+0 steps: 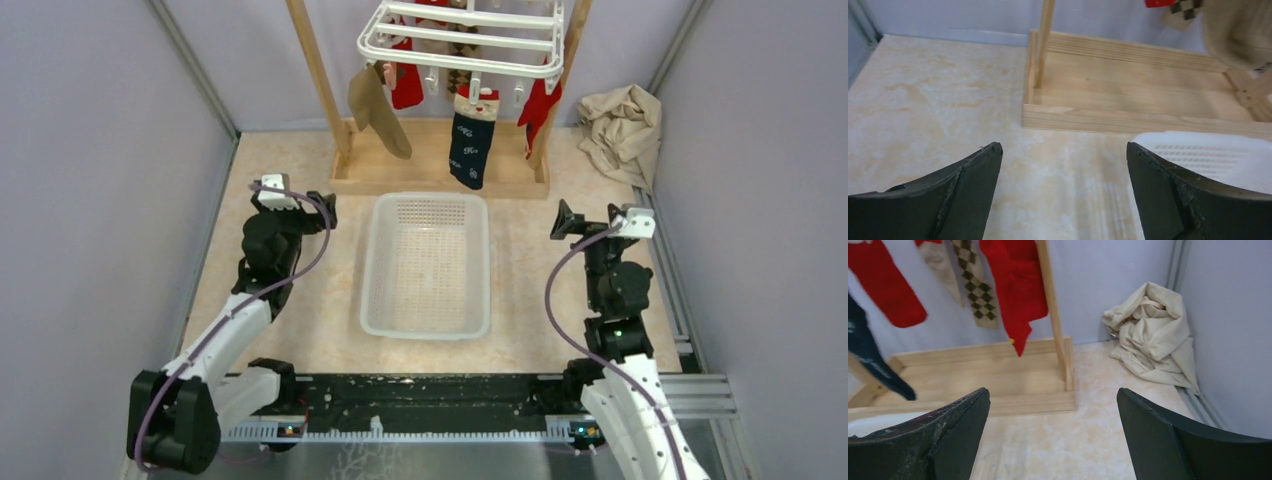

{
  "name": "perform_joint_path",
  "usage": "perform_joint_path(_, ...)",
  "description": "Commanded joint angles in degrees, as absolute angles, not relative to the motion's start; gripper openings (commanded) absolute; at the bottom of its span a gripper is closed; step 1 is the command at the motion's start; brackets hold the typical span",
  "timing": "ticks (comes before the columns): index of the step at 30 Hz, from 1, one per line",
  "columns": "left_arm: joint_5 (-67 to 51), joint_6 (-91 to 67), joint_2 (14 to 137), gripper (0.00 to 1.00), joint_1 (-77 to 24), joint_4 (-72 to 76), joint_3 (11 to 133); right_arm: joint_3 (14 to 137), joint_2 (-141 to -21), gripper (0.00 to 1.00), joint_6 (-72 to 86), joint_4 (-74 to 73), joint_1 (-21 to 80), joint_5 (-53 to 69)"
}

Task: Remove the socks clipped to the hanger
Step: Adjust the bin at the center of the board.

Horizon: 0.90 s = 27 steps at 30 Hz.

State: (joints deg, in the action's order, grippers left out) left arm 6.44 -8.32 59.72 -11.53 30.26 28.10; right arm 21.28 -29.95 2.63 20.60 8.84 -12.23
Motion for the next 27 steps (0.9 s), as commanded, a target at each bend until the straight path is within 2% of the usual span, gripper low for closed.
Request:
perform_joint_path(1,1.5,-17.6,54.3,0.99,-13.5,17.3,33.4,31.0,-25.1,0.99,11.3,0.7,9.2,-6.2)
perform_joint_path(5,-6.7,-19.9,52.5,0.99,-13.5,9.1,40.4,33.9,-26.1,0.99,16.9,-0.5,9.2,-0.2)
perform_joint_path(9,-7.1,-22.0,53.4,0.99,-13.5,-1.4,48.1,33.5,-29.2,0.99,28.6,-1.7,9.2,-1.6)
perform_joint_path(12,-5.8,-22.1,54.6,0.99,-13.2,-8.4,51.7,35.4,-33.2,0.99,28.0,-2.0,9.2,3.7)
perform_joint_path(16,-7.9,-28.2,56.7,0.99,-11.9,-13.6,51.7,41.9,-44.5,0.98,25.2,-7.4,9.2,10.0)
perform_joint_path(22,-22.3,-30.8,61.9,0.99,-11.4,-8.4,47.1,48.4,-55.9,0.98,21.3,-13.8,14.1,6.8)
perform_joint_path(27,-40.7,-38.2,62.2,0.99,-10.6,0.9,41.5,47.6,-57.7,0.88,24.9,-13.4,18.4,2.8)
